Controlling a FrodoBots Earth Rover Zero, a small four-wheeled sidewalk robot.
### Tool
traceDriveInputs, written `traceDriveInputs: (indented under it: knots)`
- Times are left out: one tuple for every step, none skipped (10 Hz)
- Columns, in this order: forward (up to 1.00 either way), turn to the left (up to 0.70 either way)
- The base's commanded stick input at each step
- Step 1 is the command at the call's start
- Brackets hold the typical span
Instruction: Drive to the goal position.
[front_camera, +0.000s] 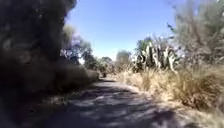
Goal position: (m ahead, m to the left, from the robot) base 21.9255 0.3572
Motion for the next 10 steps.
traceDriveInputs:
  knots:
    - [0.85, 0.0]
    - [0.85, 0.0]
    - [0.85, 0.0]
    - [0.85, 0.0]
    - [0.85, 0.0]
    - [0.85, 0.0]
    - [0.85, 0.0]
    - [0.85, 0.0]
    - [0.85, 0.0]
    - [0.85, 0.0]
